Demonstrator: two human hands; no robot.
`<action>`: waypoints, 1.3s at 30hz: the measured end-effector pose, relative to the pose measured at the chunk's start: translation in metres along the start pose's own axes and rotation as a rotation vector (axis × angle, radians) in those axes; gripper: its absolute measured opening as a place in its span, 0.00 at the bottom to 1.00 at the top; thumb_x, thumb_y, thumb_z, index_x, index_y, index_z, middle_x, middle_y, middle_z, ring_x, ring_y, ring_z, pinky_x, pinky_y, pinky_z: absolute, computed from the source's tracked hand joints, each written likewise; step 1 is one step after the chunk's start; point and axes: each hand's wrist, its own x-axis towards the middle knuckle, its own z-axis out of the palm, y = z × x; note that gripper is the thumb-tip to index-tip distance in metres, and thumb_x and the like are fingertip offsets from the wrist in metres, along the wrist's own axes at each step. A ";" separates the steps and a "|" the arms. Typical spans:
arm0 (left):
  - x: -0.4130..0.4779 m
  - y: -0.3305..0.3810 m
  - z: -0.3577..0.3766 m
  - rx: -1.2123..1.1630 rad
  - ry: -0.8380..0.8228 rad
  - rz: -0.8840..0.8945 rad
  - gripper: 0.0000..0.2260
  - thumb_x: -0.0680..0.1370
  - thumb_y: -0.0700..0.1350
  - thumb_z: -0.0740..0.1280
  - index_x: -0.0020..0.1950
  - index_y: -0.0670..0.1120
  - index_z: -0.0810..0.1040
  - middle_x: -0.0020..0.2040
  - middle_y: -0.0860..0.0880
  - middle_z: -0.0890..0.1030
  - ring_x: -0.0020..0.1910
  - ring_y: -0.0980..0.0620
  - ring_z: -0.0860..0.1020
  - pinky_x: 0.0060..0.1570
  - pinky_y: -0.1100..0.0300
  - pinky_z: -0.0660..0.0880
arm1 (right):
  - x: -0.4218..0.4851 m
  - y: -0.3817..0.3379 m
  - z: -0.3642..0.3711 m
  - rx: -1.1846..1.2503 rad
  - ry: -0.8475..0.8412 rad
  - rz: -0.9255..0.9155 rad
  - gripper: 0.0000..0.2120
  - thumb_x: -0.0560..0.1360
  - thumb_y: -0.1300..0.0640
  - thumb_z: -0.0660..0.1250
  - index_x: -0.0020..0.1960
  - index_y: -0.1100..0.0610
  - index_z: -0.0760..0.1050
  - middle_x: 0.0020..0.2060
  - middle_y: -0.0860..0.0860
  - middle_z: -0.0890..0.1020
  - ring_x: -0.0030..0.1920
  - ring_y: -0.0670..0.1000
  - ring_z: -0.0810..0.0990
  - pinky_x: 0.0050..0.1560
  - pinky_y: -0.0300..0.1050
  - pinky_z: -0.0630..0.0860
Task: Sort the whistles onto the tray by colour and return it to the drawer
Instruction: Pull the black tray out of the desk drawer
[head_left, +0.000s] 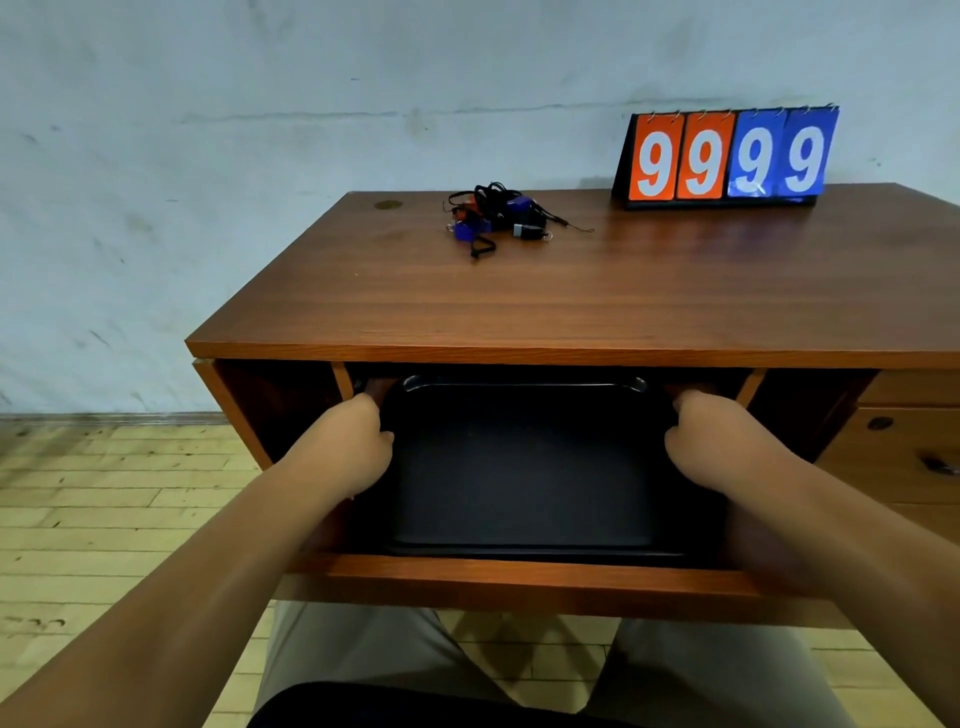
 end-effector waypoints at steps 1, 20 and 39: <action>-0.001 -0.001 -0.001 -0.030 0.011 0.002 0.13 0.86 0.46 0.66 0.67 0.41 0.75 0.45 0.44 0.81 0.41 0.47 0.82 0.38 0.55 0.79 | -0.002 -0.001 -0.002 0.004 -0.002 0.000 0.08 0.82 0.64 0.63 0.59 0.64 0.77 0.43 0.56 0.81 0.39 0.53 0.79 0.34 0.44 0.75; -0.052 0.007 -0.117 -0.059 0.061 -0.035 0.09 0.83 0.44 0.69 0.45 0.46 0.85 0.43 0.44 0.86 0.44 0.46 0.83 0.43 0.53 0.79 | -0.048 -0.008 -0.076 0.167 -0.129 -0.074 0.18 0.82 0.58 0.65 0.63 0.72 0.79 0.56 0.69 0.84 0.43 0.67 0.83 0.39 0.46 0.71; 0.064 0.021 -0.099 -0.074 0.162 0.056 0.10 0.83 0.46 0.67 0.50 0.40 0.84 0.45 0.40 0.86 0.44 0.42 0.84 0.51 0.46 0.82 | 0.061 -0.043 -0.094 0.166 0.091 -0.090 0.10 0.77 0.64 0.64 0.46 0.66 0.83 0.42 0.65 0.86 0.43 0.65 0.85 0.34 0.46 0.75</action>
